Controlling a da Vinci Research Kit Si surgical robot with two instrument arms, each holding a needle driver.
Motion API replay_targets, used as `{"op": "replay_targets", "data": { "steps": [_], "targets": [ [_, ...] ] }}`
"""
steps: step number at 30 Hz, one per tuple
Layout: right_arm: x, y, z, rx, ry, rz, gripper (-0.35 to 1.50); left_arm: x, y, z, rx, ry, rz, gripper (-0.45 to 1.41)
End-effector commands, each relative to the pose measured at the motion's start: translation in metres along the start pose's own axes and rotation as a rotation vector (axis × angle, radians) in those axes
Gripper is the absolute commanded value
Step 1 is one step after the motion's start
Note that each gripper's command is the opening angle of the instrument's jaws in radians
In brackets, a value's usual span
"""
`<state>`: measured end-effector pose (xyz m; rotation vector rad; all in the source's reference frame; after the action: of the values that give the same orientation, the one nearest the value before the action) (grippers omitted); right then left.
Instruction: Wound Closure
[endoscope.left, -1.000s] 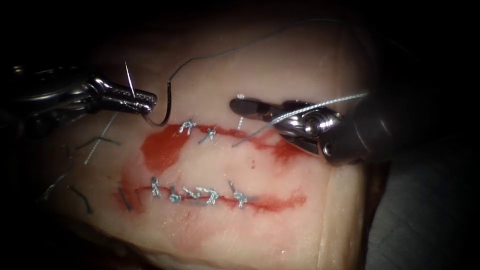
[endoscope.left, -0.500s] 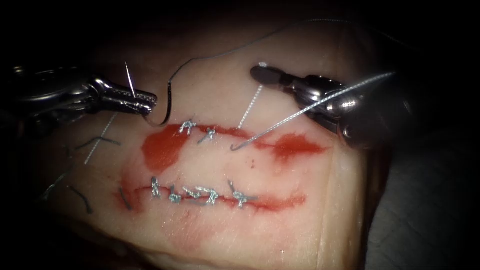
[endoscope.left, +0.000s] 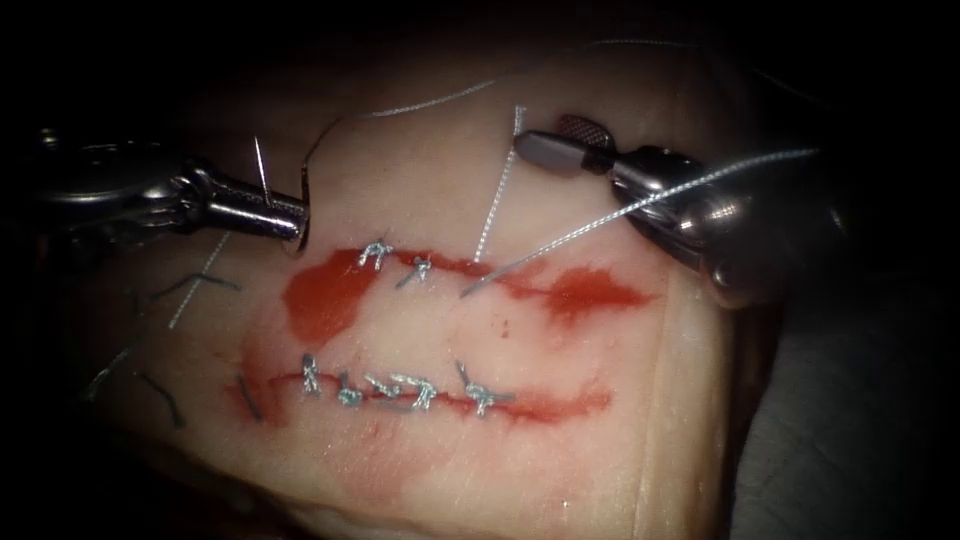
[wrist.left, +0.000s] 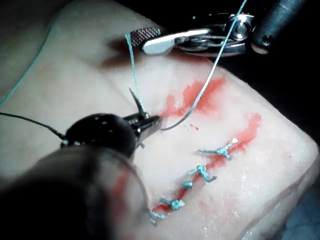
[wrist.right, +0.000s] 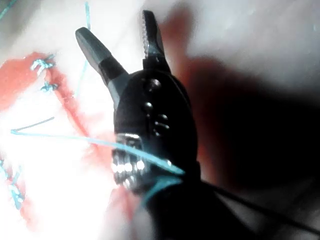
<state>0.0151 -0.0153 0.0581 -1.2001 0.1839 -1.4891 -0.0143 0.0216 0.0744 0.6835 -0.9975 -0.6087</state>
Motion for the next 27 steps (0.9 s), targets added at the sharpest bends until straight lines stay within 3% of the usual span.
{"op": "replay_targets", "data": {
  "steps": [1, 4, 5, 8, 9, 12, 13, 14, 15, 19, 23, 24, 26, 27],
  "targets": [
    [0.0012, 0.0006, -0.0005, -0.022, -0.014, 0.001, 1.38, 0.0005, 0.0009, 0.0006, -0.045, 0.072, 0.025, -0.45],
    [0.0025, 0.0009, -0.0032, -0.13, 0.045, -0.013, 1.4, 0.0031, 0.0036, 0.0003, -0.176, 0.335, 0.159, -0.45],
    [0.0025, 0.0009, -0.0032, -0.13, 0.045, -0.013, 1.4, 0.0031, 0.0036, 0.0003, -0.176, 0.335, 0.159, -0.45],
    [0.004, 0.0008, -0.0059, -0.171, 0.08, -0.035, 1.42, 0.0046, 0.0054, -0.0004, -0.277, 0.49, 0.243, -0.45],
    [0.0044, 0.0007, -0.0067, -0.18, 0.101, -0.043, 1.42, 0.005, 0.0058, -0.0006, -0.301, 0.532, 0.271, -0.37],
    [0.0049, 0.0005, -0.0092, -0.188, 0.183, -0.064, 1.42, 0.0063, 0.0067, -0.0012, -0.314, 0.659, 0.38, 0.24],
    [0.0049, 0.0005, -0.0098, -0.19, 0.204, -0.068, 1.42, 0.0066, 0.0069, -0.0012, -0.306, 0.679, 0.421, 0.53],
    [0.0046, 0.0004, -0.0113, -0.2, 0.234, -0.072, 1.4, 0.0068, 0.007, -0.0013, -0.241, 0.708, 0.537, 0.95],
    [0.0046, 0.0004, -0.0113, -0.2, 0.234, -0.072, 1.4, 0.0068, 0.007, -0.0013, -0.241, 0.708, 0.537, 0.95],
    [0.0042, 0.0004, -0.0137, -0.224, 0.255, -0.074, 1.37, 0.007, 0.006, -0.0013, -0.109, 0.736, 0.604, 1.03],
    [0.0042, 0.0004, -0.0147, -0.223, 0.291, -0.081, 1.37, 0.0071, 0.0042, -0.0012, -0.063, 0.738, 0.622, 1.08],
    [0.0042, 0.0004, -0.0149, -0.232, 0.298, -0.064, 1.33, 0.0062, 0.0035, -0.0013, -0.06, 0.721, 0.611, 0.96],
    [0.0044, 0.0004, -0.0156, -0.258, 0.314, -0.045, 1.26, 0.0046, 0.0031, -0.0014, -0.072, 0.666, 0.601, 0.91],
    [0.0047, 0.0004, -0.0165, -0.272, 0.325, -0.036, 1.26, 0.0024, 0.0027, -0.0014, -0.078, 0.576, 0.583, 0.91]
  ]
}}
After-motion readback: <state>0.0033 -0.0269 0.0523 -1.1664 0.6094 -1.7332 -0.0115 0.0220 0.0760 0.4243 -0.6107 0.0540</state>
